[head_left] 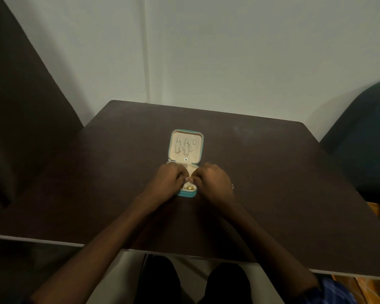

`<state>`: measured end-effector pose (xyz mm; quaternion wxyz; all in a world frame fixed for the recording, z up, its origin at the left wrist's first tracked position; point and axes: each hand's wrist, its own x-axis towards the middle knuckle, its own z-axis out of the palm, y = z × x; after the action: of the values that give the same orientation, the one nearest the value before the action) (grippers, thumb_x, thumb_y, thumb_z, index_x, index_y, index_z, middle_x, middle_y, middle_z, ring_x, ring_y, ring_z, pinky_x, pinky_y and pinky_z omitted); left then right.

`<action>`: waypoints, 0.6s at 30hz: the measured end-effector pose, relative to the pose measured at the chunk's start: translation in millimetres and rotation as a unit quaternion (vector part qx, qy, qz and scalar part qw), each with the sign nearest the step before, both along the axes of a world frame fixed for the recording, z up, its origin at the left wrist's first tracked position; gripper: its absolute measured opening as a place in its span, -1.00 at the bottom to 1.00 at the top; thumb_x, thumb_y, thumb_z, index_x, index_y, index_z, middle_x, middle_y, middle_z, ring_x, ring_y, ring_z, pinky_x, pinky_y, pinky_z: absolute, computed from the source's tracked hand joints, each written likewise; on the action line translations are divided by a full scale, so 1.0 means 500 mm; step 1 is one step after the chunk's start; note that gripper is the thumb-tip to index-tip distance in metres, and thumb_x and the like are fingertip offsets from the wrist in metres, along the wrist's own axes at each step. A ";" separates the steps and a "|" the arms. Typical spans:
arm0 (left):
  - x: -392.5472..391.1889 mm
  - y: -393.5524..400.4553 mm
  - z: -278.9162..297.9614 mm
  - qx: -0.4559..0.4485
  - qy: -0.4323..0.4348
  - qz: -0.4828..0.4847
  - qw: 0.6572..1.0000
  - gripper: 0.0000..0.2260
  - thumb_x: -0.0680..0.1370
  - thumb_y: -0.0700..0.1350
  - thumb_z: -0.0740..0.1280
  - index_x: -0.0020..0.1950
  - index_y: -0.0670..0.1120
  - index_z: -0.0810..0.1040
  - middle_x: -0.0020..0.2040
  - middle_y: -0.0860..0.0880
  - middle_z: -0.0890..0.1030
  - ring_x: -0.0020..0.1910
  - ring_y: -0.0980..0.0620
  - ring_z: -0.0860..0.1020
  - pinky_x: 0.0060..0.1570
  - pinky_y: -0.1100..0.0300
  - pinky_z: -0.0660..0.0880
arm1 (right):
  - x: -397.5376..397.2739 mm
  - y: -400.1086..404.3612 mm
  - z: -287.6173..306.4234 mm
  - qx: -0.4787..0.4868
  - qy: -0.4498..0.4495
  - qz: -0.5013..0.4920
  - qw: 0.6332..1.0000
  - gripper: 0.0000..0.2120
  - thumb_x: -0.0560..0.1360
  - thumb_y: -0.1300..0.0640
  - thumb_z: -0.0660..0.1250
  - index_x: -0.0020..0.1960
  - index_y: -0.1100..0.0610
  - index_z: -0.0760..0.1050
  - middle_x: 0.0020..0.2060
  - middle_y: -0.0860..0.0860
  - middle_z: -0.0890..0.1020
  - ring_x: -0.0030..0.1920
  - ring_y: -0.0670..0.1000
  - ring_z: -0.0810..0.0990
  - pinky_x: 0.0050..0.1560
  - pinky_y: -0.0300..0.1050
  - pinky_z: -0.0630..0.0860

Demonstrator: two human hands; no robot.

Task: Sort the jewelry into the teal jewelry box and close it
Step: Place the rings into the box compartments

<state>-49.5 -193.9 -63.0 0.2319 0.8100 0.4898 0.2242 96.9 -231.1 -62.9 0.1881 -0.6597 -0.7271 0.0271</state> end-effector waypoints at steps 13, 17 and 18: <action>-0.005 0.000 -0.001 0.015 0.002 -0.036 0.999 -0.74 0.56 -0.17 0.29 0.24 -0.11 0.55 0.22 -0.10 0.56 0.16 0.01 0.53 0.05 0.28 0.43 | 0.009 0.025 0.025 -0.209 0.211 -0.007 0.955 -0.85 0.56 0.14 0.23 -0.06 0.20 0.53 0.02 0.12 0.63 -0.01 0.01 0.60 0.01 -0.08 0.55; -0.005 0.001 -0.004 0.021 0.034 -0.054 0.998 -0.80 0.55 -0.15 0.31 0.12 -0.13 0.63 0.09 -0.09 0.61 0.04 0.05 0.55 -0.06 0.33 0.38 | 0.006 0.029 0.016 -0.208 0.216 -0.029 0.954 -0.83 0.57 0.13 0.23 -0.06 0.22 0.51 0.01 0.12 0.62 0.00 0.02 0.59 -0.01 -0.09 0.52; -0.005 0.001 -0.005 0.023 0.034 -0.050 0.998 -0.81 0.54 -0.15 0.31 0.10 -0.13 0.63 0.08 -0.09 0.61 0.02 0.05 0.55 -0.08 0.33 0.37 | 0.004 0.029 0.012 -0.196 0.216 -0.035 0.956 -0.85 0.57 0.13 0.23 -0.07 0.19 0.50 0.00 0.11 0.63 -0.03 0.00 0.58 -0.05 -0.11 0.50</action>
<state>-52.0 -193.5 -65.3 0.2077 0.8457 0.4509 0.1957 98.9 -216.6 -57.1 0.2085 -0.6870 -0.6258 0.3049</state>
